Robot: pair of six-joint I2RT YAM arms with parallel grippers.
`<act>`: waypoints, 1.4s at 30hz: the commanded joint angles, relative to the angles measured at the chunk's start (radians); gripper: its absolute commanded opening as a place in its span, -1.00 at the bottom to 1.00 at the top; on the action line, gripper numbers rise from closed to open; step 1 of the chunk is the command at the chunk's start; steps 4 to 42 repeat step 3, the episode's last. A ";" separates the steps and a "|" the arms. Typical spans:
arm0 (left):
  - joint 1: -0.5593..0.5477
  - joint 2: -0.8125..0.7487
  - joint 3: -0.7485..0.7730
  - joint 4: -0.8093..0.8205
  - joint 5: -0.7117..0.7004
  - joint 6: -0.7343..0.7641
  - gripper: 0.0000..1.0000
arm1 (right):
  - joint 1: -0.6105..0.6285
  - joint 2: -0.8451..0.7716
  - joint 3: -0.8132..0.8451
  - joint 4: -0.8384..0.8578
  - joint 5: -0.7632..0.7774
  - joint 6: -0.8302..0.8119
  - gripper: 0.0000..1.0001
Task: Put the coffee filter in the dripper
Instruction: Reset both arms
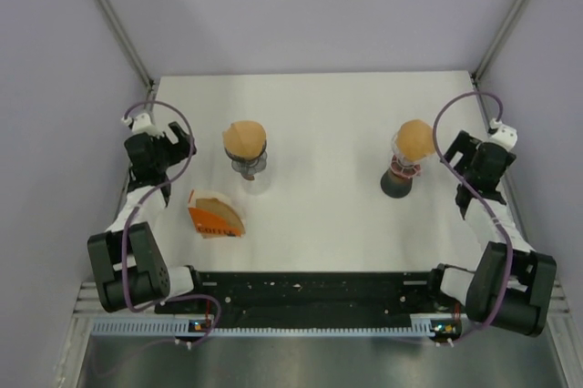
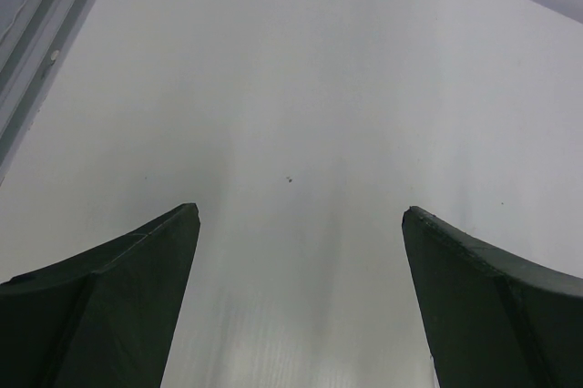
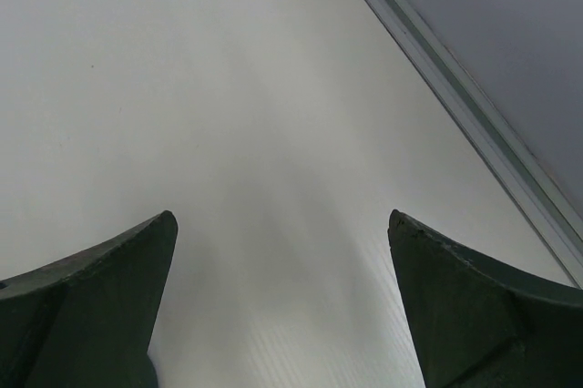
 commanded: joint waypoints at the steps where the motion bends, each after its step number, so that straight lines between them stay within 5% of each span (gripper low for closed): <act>1: -0.011 0.012 -0.012 0.082 0.018 0.006 0.97 | 0.000 0.005 -0.038 0.165 -0.014 0.033 0.98; 42: -0.011 0.014 -0.022 0.092 0.025 0.013 0.97 | -0.001 0.015 -0.056 0.195 -0.017 0.031 0.98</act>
